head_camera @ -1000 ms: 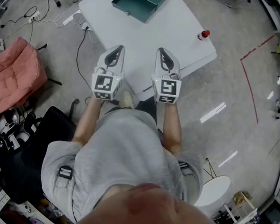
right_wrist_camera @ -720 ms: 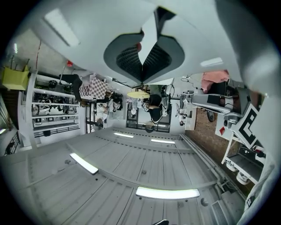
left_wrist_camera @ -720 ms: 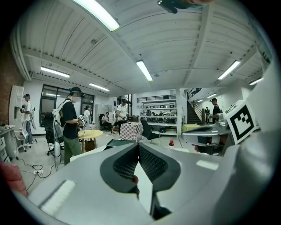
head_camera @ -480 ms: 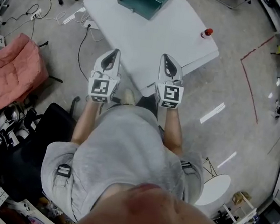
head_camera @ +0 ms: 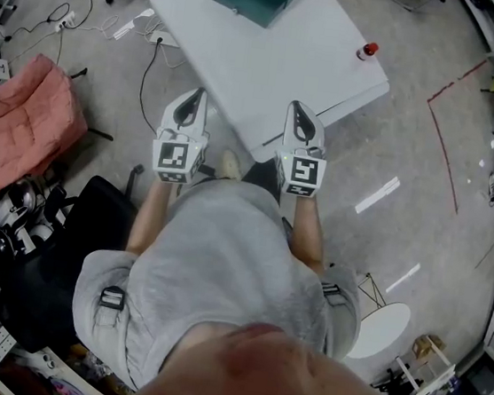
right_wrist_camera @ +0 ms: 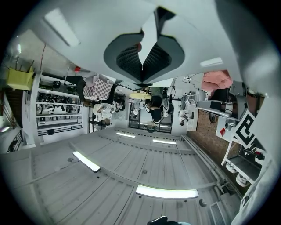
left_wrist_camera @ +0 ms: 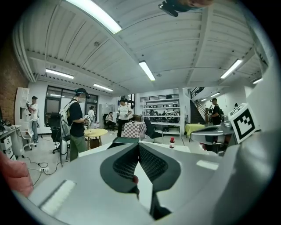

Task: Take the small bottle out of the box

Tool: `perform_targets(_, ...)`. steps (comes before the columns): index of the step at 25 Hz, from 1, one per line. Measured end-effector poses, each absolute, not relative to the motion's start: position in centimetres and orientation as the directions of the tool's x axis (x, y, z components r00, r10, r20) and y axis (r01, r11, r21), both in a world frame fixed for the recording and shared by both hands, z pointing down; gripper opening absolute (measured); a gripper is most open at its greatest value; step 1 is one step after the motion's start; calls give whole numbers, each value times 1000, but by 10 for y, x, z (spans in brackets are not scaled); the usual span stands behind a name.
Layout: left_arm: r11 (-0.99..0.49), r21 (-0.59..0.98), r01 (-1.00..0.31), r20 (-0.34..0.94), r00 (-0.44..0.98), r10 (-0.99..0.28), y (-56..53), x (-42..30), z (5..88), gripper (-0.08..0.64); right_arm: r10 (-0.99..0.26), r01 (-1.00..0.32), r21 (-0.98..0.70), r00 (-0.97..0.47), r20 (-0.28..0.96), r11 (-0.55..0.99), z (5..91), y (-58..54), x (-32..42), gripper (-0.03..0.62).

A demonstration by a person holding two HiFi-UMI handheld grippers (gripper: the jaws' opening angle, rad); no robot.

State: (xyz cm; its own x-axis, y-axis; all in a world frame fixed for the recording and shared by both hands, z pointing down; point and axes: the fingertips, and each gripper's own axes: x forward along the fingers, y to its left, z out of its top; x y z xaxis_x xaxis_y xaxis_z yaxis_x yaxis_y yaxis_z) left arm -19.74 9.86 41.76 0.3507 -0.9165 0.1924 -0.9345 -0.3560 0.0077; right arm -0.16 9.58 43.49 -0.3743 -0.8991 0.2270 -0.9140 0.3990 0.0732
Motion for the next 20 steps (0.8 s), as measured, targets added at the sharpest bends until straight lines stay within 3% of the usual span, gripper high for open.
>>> perform_targets(20,-388,-19,-921,183,378,-907,108,-183,413,12,-905,-917,86,-363,221,389,433,105,2,3)
